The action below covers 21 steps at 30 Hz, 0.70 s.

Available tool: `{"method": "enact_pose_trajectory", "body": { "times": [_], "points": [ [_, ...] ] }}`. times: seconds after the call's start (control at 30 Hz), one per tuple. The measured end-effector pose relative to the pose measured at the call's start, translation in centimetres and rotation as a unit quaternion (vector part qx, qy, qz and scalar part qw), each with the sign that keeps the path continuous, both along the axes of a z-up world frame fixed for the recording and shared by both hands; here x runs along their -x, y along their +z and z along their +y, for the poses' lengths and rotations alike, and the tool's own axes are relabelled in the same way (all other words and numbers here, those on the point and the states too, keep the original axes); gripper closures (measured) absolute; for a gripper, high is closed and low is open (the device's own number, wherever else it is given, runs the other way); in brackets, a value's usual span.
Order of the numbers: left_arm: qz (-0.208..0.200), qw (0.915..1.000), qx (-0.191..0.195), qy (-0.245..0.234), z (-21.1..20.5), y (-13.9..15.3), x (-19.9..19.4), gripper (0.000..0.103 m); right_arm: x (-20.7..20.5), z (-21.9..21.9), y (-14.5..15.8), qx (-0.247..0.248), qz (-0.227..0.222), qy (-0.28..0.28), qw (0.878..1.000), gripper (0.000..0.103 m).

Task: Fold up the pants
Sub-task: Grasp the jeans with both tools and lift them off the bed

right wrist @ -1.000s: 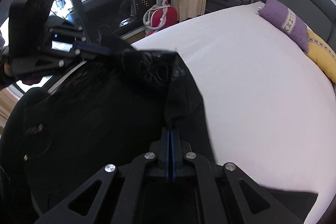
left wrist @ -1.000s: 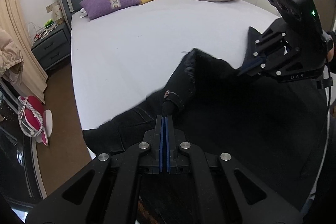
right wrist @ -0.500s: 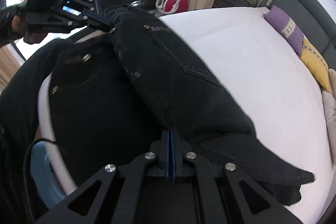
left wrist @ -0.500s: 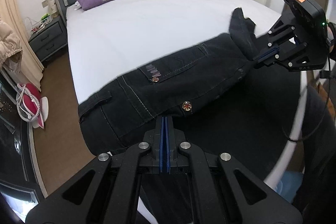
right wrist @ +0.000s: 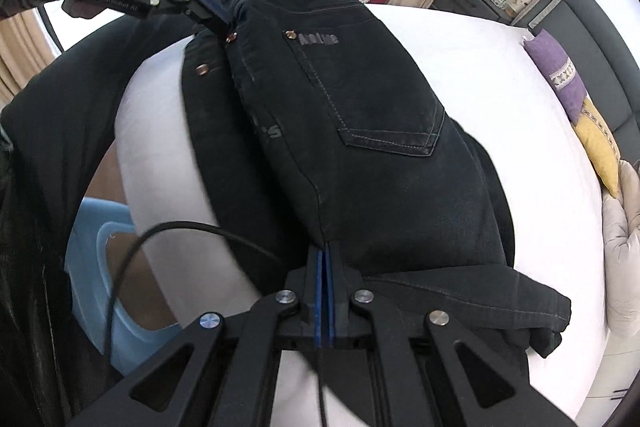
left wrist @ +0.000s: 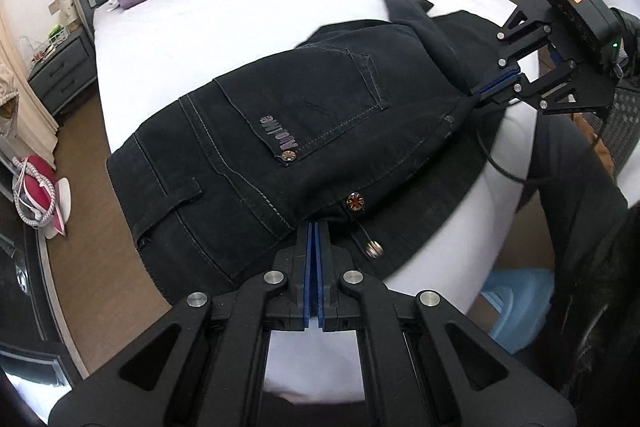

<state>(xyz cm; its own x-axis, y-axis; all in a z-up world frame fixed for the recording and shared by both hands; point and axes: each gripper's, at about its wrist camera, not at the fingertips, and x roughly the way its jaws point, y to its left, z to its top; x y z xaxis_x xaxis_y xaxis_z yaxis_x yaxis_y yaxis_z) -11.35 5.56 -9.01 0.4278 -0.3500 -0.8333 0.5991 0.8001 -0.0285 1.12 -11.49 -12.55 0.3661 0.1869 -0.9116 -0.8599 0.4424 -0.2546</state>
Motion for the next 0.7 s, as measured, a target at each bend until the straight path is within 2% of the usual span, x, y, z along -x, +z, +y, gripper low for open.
{"method": "enact_pose_trajectory", "body": {
  "times": [0.23, 0.3, 0.43, 0.53, 0.6, 0.7],
  "points": [
    [0.005, 0.9999, -0.005, -0.014, -0.8, 0.2, 2.4, 0.103, 1.4, -0.2, -0.6, 0.014, -0.006, -0.002, 1.000, 0.100],
    [0.009, 0.9998, -0.001, -0.016, -0.7, 0.6, 0.1, 0.103, 2.4, -0.5, -0.8, 0.011, -0.003, -0.007, 1.000, 0.100],
    [0.017, 0.9997, -0.003, -0.016, -0.7, 0.5, 0.0, 0.103, 3.7, -0.2, -1.4, 0.012, -0.007, -0.012, 1.000, 0.100],
    [0.041, 0.9991, 0.005, 0.000, -0.5, -0.4, -0.7, 0.102, 3.6, -0.2, -2.2, 0.009, -0.002, -0.030, 1.000, 0.100],
    [0.047, 0.9987, 0.016, 0.010, 0.0, 0.0, -2.8, 0.102, 3.8, -0.1, -2.9, 0.010, -0.003, -0.043, 0.999, 0.099],
    [0.064, 0.9979, 0.006, 0.006, 0.0, 0.8, -2.5, 0.102, 3.9, 0.3, -3.3, 0.010, -0.012, -0.058, 0.998, 0.098]
  ]
}}
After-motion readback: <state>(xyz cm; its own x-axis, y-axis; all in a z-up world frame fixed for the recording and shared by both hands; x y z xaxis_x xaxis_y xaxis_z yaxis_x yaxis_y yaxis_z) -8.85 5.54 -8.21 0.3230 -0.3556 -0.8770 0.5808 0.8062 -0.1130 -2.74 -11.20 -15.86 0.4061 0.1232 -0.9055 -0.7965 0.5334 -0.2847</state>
